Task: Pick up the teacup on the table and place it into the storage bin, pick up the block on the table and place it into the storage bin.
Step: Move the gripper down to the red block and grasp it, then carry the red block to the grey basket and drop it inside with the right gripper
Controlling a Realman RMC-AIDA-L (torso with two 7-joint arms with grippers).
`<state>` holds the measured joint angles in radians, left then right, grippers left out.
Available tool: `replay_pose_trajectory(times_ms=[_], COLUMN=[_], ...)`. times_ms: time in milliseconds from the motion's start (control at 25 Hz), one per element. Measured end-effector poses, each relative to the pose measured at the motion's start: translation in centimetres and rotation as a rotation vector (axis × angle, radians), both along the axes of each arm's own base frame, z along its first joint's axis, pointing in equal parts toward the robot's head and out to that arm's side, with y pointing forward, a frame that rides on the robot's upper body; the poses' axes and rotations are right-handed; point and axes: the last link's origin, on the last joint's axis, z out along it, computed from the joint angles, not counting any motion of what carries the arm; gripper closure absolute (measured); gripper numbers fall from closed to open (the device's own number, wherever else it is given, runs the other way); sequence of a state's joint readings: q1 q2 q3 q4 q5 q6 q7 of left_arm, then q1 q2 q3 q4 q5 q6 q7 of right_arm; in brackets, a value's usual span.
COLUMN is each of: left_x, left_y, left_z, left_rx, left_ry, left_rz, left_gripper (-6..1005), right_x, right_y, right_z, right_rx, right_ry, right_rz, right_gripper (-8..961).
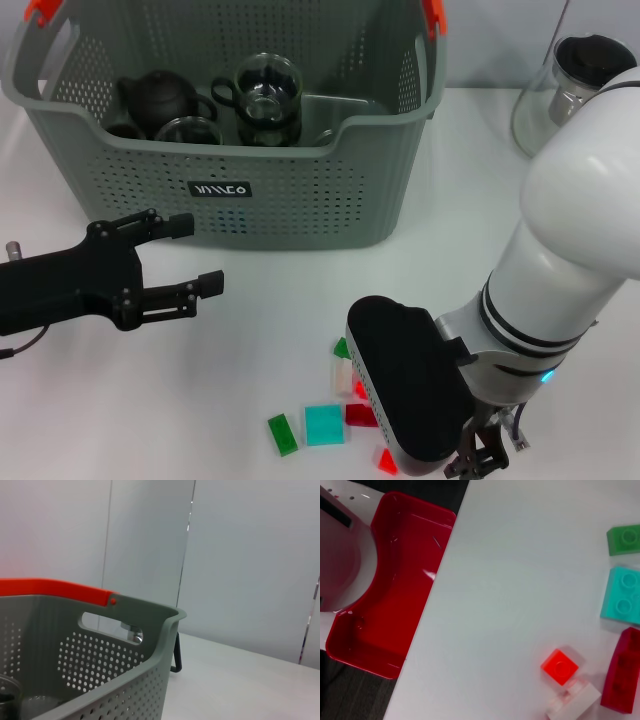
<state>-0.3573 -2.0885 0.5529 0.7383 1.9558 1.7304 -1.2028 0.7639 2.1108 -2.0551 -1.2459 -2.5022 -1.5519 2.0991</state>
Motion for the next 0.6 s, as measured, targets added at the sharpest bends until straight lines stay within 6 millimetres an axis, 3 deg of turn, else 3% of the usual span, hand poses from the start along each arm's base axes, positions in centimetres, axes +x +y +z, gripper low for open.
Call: replay_pose_trajectory(times_ms=[320,600], left_x=[-0.2,-0.2], left_y=[-0.1,-0.1], left_z=[0.0,0.0], left_rx=[0.0,0.001], left_ry=[-0.001,0.001], left_rz=[0.002,0.0], left_gripper=[156,156], right_x=[0.0,-0.7], right_y=[0.1,0.9], right_z=[0.1,1.2], right_rx=[0.002,0.042], right_ry=[-0.007,0.031], right_rz=[-0.004,-0.038], right_gripper=[435,696])
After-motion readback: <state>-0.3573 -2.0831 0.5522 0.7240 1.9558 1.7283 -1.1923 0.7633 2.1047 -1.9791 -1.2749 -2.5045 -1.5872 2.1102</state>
